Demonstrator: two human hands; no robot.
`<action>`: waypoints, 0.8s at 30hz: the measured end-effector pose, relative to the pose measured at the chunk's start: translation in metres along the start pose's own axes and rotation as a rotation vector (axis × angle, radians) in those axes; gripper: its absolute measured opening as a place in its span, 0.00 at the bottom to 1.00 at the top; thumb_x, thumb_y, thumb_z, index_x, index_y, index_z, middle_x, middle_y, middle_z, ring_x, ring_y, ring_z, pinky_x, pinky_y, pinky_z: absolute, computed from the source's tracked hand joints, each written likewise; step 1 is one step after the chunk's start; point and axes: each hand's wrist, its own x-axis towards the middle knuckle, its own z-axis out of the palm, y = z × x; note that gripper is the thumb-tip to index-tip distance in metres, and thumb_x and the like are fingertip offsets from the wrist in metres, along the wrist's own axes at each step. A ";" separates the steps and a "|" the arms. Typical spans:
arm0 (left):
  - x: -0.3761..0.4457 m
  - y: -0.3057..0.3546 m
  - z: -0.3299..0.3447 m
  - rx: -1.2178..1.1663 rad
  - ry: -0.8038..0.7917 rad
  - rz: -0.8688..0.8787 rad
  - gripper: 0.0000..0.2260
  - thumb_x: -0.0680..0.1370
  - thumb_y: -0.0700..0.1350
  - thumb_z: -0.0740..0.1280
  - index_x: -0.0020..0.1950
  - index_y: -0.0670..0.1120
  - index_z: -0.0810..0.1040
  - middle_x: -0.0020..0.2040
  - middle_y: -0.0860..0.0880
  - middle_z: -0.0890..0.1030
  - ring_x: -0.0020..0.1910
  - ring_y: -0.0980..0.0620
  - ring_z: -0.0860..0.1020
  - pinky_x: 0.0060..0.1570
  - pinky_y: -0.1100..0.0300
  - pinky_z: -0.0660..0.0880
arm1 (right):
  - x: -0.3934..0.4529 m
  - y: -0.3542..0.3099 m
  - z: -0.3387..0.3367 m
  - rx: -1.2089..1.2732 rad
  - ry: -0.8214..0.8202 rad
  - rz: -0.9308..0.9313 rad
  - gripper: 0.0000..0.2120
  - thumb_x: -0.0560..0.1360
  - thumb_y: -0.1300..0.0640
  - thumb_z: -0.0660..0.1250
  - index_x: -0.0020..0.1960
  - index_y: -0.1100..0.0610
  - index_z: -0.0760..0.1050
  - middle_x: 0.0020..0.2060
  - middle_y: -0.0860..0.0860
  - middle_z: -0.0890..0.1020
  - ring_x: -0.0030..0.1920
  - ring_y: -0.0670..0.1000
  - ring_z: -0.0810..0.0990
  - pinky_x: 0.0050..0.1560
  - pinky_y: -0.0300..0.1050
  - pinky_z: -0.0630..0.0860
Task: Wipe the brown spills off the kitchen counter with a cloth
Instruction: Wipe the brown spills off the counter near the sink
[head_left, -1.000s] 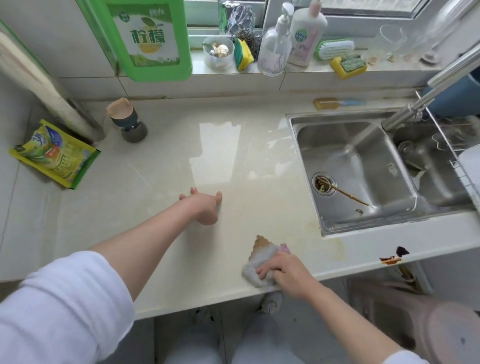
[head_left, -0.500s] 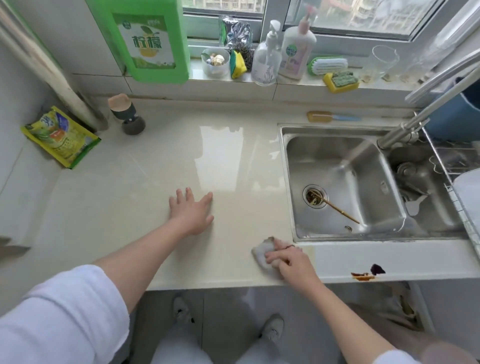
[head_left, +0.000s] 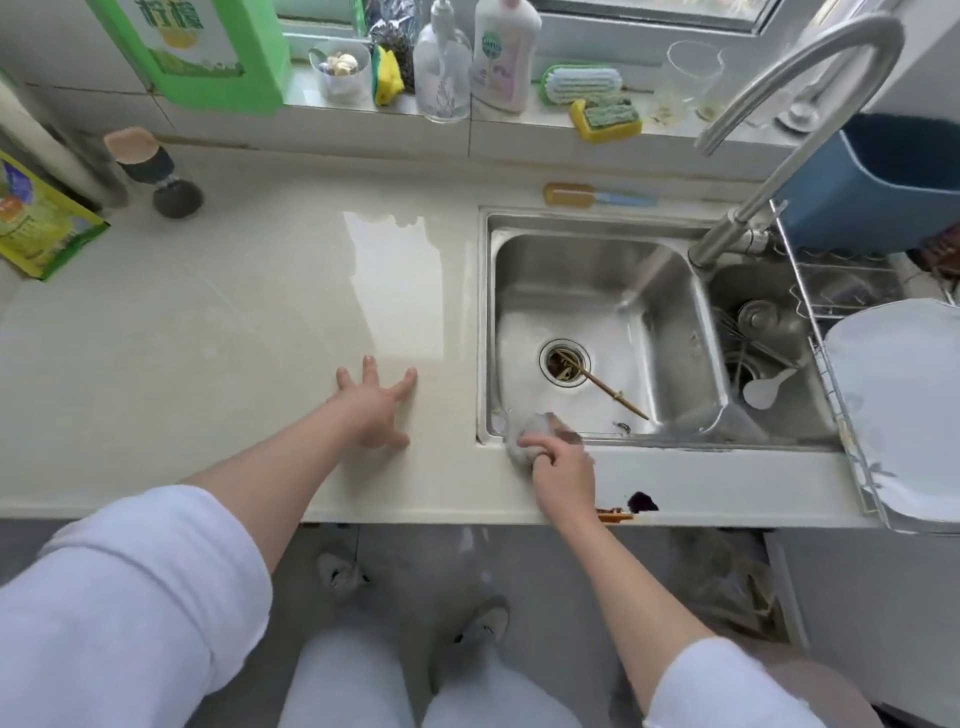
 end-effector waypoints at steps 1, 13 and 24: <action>-0.001 0.002 0.000 0.015 -0.003 0.002 0.44 0.78 0.63 0.64 0.78 0.60 0.31 0.78 0.36 0.34 0.75 0.23 0.42 0.73 0.38 0.53 | -0.004 -0.007 0.010 0.031 0.065 0.048 0.22 0.72 0.65 0.60 0.54 0.44 0.82 0.54 0.49 0.83 0.59 0.52 0.76 0.69 0.49 0.67; 0.007 0.011 -0.002 -0.043 0.014 -0.041 0.46 0.76 0.59 0.68 0.80 0.58 0.37 0.79 0.35 0.39 0.76 0.27 0.45 0.71 0.36 0.61 | 0.004 0.071 -0.080 -0.124 -0.037 -0.143 0.18 0.70 0.64 0.62 0.43 0.46 0.85 0.45 0.38 0.84 0.52 0.44 0.78 0.67 0.56 0.68; 0.014 0.065 0.009 -0.142 0.092 -0.040 0.43 0.77 0.63 0.64 0.79 0.60 0.35 0.79 0.37 0.37 0.75 0.24 0.42 0.67 0.33 0.62 | -0.010 0.066 -0.079 -0.091 -0.206 -0.250 0.21 0.71 0.69 0.63 0.46 0.44 0.84 0.49 0.33 0.81 0.55 0.39 0.74 0.69 0.39 0.64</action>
